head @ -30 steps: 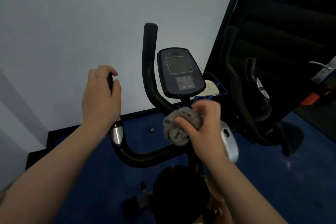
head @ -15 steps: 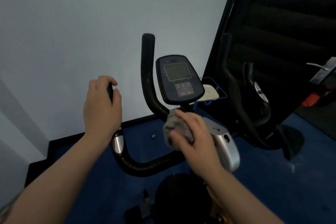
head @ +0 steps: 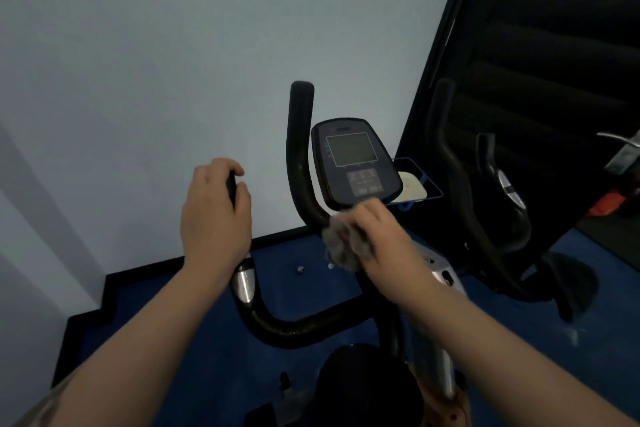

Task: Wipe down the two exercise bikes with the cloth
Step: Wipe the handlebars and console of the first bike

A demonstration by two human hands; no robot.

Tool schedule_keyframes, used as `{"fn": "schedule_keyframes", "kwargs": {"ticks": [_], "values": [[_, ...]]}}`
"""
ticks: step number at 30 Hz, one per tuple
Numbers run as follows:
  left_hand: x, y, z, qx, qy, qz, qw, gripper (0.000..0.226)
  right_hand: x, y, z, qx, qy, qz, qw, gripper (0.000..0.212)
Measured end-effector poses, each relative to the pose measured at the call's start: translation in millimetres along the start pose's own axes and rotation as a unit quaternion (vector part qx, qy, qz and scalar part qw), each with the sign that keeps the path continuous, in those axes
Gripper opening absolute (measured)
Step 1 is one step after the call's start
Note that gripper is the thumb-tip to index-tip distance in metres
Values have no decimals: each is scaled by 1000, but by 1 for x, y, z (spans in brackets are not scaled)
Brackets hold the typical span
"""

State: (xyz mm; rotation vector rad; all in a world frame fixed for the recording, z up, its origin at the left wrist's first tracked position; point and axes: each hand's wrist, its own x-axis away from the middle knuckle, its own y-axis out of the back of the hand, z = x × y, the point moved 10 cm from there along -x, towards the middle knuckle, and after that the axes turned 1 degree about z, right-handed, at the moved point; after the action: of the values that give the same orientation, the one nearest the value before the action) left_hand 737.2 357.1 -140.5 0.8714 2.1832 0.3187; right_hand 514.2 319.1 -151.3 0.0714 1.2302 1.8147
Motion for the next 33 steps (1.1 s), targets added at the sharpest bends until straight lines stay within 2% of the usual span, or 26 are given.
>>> {"fn": "schedule_keyframes", "kwargs": {"ticks": [3,8,11,15,19,23,24,27,28,30,33], "values": [[1,1,-1,7,0,-10,1000,14,2,13,-11,-1,-12,69,998,29],[0,1,1,-7,-8,-11,1000,14,-63,-5,36,-63,-10,3,998,32],[-1,1,-1,-11,-11,-4,1000,15,-40,-16,40,-12,22,-5,1000,29],[1,-1,1,8,3,-12,1000,14,-7,-3,22,-42,17,2,999,22],[1,1,-1,-2,-1,-7,1000,14,-41,-16,33,51,-21,-45,997,17],[0,0,-2,3,4,2,1000,13,-10,-12,29,117,43,-41,991,19],[1,0,-1,8,5,1,1000,13,4,-7,24,106,47,-41,992,24],[1,0,1,13,7,-5,1000,15,0,11,11,-24,-18,-48,998,50],[1,0,1,13,9,-6,1000,15,-17,17,11,-48,-31,-66,996,49],[1,1,0,10,7,-7,1000,15,-59,25,17,-63,-45,-112,991,35],[0,2,-2,-2,-5,-6,1000,15,-96,6,30,-72,-54,-120,989,19]]}}
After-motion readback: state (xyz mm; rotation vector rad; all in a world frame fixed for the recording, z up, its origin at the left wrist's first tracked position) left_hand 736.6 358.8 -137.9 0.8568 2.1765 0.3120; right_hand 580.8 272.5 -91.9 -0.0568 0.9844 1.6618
